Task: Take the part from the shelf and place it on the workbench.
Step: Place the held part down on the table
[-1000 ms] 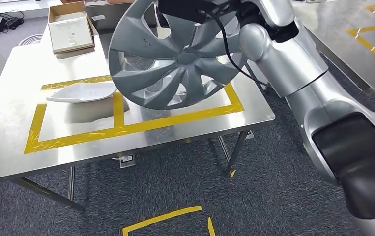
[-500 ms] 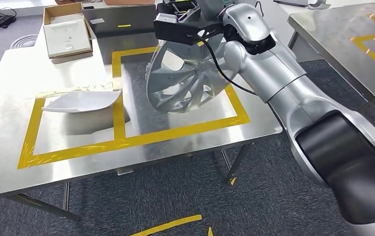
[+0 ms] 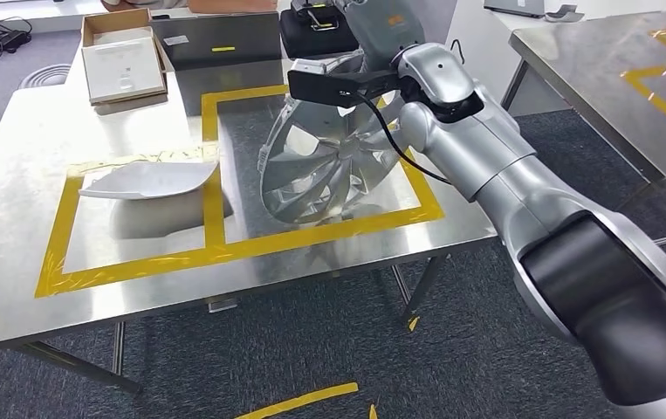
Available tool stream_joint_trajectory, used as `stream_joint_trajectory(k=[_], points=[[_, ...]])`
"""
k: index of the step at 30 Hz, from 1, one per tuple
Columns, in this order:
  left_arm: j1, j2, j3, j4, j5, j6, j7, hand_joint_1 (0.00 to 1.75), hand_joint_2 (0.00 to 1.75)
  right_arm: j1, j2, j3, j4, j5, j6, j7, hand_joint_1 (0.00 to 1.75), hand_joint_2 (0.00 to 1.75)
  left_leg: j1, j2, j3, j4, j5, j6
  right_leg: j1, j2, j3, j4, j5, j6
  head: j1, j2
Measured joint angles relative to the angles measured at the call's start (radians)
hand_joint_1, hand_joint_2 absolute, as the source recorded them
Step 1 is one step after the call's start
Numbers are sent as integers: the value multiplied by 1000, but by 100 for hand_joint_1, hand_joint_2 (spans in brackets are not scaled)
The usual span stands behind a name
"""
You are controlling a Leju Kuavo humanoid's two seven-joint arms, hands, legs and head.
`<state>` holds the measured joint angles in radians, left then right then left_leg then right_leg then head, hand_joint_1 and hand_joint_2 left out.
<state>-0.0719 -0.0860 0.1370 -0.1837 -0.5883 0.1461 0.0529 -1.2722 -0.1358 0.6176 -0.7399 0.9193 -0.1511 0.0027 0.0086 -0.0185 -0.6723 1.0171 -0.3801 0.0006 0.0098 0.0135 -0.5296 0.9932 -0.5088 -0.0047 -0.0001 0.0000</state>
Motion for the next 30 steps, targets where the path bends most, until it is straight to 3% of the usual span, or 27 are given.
stream_joint_trajectory(k=[4,15,30], points=[[-4,0,-8,0,-1,-10,-8,0,0,11,-10,0,1,6,-2,3,0,0,1,1,2,0,0,0,-1,1,1,1,0,0,0,0],[-17,0,-9,-2,10,-25,-55,0,0,31,-31,-8,1,17,-1,-4,0,0,1,2,3,-1,1,-1,0,2,1,3,0,0,0,0],[-16,1,-9,-2,14,-21,-50,0,0,39,-10,-9,24,40,29,-11,0,0,1,2,3,-1,1,-2,2,2,1,4,0,0,0,0]])
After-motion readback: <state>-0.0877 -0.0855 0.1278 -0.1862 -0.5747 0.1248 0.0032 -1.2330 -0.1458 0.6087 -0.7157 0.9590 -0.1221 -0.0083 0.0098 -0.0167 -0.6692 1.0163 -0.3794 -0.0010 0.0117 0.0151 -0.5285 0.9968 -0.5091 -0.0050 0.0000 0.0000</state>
